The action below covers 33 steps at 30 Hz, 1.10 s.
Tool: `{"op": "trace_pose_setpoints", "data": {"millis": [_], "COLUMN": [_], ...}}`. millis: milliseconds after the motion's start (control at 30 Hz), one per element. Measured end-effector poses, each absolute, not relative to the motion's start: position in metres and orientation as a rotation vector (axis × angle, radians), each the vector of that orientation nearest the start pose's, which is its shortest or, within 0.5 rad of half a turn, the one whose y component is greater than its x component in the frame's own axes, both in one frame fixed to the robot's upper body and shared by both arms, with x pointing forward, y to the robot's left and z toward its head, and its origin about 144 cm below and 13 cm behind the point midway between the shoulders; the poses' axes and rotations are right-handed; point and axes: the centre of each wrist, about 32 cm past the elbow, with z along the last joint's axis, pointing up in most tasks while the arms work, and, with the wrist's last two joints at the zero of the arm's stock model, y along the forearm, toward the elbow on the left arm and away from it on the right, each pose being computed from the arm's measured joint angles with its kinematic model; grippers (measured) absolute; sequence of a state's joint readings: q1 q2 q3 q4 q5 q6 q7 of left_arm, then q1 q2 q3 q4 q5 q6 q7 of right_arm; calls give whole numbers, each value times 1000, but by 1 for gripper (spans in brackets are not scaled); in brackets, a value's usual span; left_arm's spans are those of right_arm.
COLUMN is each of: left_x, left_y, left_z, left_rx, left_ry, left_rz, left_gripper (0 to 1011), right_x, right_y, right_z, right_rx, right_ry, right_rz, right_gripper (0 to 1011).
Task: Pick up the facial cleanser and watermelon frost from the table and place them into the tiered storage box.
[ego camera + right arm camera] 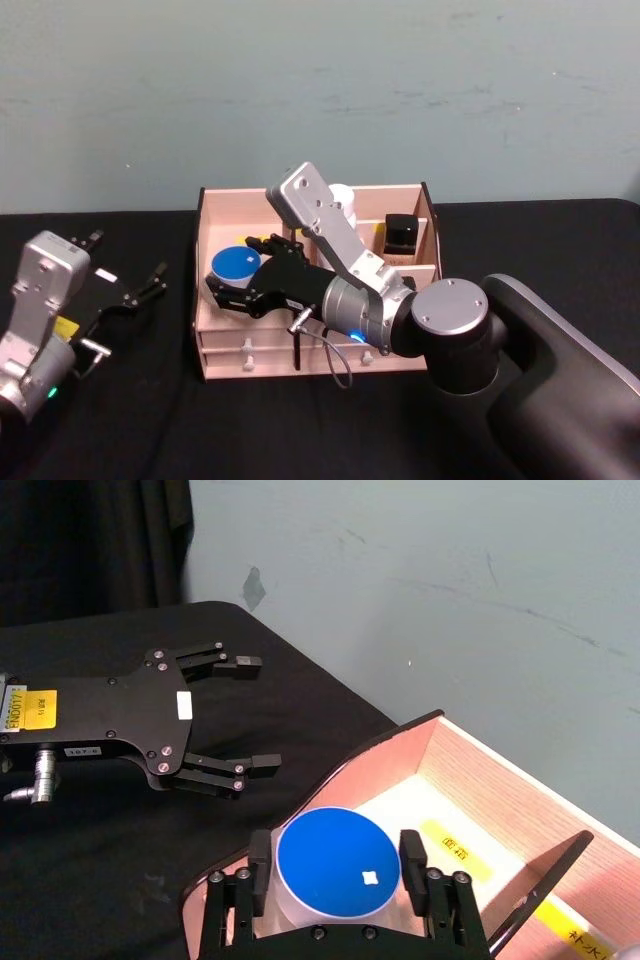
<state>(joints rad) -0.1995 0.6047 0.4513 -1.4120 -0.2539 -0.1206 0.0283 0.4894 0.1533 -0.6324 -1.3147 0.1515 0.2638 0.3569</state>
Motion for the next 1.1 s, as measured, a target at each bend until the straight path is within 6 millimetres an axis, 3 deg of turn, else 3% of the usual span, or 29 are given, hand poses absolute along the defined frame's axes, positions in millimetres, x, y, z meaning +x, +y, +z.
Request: {"op": "trace_pose_setpoints", "data": {"millis": [300, 600, 833, 1100], "left_x": [489, 489, 489, 489], "left_y": [310, 310, 310, 310], "left_z": [1140, 1140, 1140, 1140], "left_rx": [304, 304, 304, 304], "left_ry": [-285, -285, -285, -285], "left_rz": [1248, 1248, 1248, 1248], "left_gripper": [1010, 1010, 1010, 1010], "right_x": [545, 537, 511, 477], "right_y": [-104, -119, -149, -188], "right_z": [1203, 1216, 1236, 1242], "right_rx": [-291, -220, -112, -28], "right_ry": [-66, -102, -130, -177], "right_rz": [-691, -700, -720, -833], "right_gripper": [1000, 1002, 1002, 1002]}}
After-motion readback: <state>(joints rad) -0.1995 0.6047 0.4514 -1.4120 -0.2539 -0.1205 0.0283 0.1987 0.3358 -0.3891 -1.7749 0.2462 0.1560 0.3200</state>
